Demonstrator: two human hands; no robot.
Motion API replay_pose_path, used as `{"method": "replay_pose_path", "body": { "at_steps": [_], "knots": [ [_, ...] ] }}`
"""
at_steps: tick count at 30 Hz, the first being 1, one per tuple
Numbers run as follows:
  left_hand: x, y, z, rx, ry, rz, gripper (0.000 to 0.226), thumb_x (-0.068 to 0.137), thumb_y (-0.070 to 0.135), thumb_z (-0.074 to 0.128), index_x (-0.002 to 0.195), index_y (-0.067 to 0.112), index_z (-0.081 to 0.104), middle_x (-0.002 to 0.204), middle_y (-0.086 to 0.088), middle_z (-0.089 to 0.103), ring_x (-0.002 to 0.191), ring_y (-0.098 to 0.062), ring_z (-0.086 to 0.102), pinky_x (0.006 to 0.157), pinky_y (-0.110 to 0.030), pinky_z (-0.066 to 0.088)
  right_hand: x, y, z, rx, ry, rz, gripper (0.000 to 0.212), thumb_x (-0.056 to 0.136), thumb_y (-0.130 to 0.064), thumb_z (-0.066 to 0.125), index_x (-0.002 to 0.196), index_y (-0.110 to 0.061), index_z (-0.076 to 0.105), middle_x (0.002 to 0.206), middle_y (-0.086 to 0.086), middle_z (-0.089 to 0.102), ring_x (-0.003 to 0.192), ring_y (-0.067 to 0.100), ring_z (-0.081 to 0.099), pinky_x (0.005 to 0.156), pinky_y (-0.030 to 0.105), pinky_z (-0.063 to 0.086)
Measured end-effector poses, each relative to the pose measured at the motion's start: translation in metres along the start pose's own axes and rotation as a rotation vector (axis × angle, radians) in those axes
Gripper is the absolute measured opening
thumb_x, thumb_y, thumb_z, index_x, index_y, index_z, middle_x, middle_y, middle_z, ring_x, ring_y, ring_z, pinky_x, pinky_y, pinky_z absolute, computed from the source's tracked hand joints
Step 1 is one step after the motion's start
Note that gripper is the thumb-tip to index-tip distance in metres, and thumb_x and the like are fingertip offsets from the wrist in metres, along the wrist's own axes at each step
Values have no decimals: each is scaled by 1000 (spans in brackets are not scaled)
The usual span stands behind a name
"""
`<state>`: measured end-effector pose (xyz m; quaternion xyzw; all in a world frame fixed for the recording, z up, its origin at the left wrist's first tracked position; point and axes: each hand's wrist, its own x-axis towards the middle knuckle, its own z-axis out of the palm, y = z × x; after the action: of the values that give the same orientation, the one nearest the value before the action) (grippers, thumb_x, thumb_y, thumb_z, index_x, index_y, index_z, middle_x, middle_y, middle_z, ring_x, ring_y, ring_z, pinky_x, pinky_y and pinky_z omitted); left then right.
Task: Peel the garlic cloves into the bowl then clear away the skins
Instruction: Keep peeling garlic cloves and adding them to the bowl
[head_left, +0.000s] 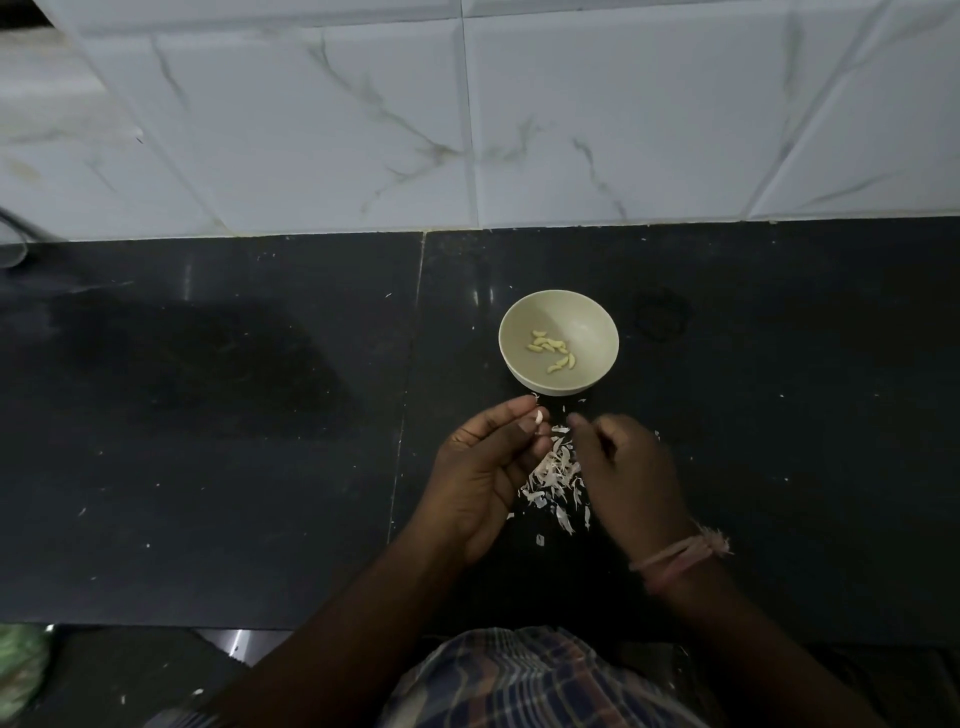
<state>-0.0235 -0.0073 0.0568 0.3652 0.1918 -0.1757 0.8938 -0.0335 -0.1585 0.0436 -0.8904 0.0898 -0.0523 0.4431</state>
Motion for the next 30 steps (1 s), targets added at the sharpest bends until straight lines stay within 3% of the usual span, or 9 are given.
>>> {"method": "replay_pose_path", "body": {
  "at_steps": [3,5,8,13,15,17,20,25,30],
  "knots": [
    [0,1,0,-4,8,3,35,79,2,70,113,-4,69,103,-18,73,87,-19,71,78,-24,61,-3,8,6,-30,-104,53,11,90,-21,74,87,-20,64,81,-10,65,75,-2,59,64,13,44],
    [1,0,-1,-7,18,6,34,80,2,70,114,-5,69,101,-17,73,87,-19,72,77,-24,61,-7,9,9,-27,-154,43,14,91,-11,70,101,-20,69,94,-9,70,87,0,64,78,16,51],
    [2,-1,-1,-8,38,2,32,81,2,70,112,-3,70,98,-16,73,86,-18,72,78,-23,61,-8,3,9,-19,-171,-17,24,90,-3,63,103,-18,76,101,-7,73,96,6,66,88,15,47],
    [2,-3,-1,-32,75,-10,28,81,4,70,109,-2,71,94,-13,74,80,-15,72,76,-21,61,-6,-1,2,41,-56,34,7,88,-20,75,94,-23,72,79,-11,71,71,2,67,68,31,59],
    [1,-3,-1,-38,83,-10,29,80,5,71,108,-2,71,94,-12,74,80,-14,71,75,-21,61,-4,-3,1,15,-11,-13,7,86,-22,79,86,-21,72,76,-11,69,71,2,66,67,28,56],
    [1,-3,-1,-40,93,-13,29,80,6,71,108,-2,71,94,-12,74,79,-14,71,75,-21,61,-3,-5,1,12,-19,-45,4,88,-19,76,91,-20,74,85,-10,70,80,2,65,74,28,55],
    [2,-4,-3,-33,106,-5,28,80,6,71,107,-1,72,95,-13,74,80,-14,72,76,-21,61,-2,-10,0,88,-8,-19,15,88,-10,71,98,-20,76,95,-10,70,86,1,65,79,20,54],
    [0,-7,-3,9,88,35,31,79,5,71,109,-3,69,96,-14,74,81,-17,71,78,-23,60,-2,-23,2,255,22,82,7,85,-16,76,88,-22,77,85,-9,73,80,4,69,73,23,56],
    [-2,-12,-1,90,88,107,31,76,3,72,106,-2,69,96,-16,76,91,-24,74,86,-30,61,-5,-29,0,303,-9,118,4,87,-18,75,85,-21,76,77,-9,73,74,0,68,66,12,52]
  ]
}}
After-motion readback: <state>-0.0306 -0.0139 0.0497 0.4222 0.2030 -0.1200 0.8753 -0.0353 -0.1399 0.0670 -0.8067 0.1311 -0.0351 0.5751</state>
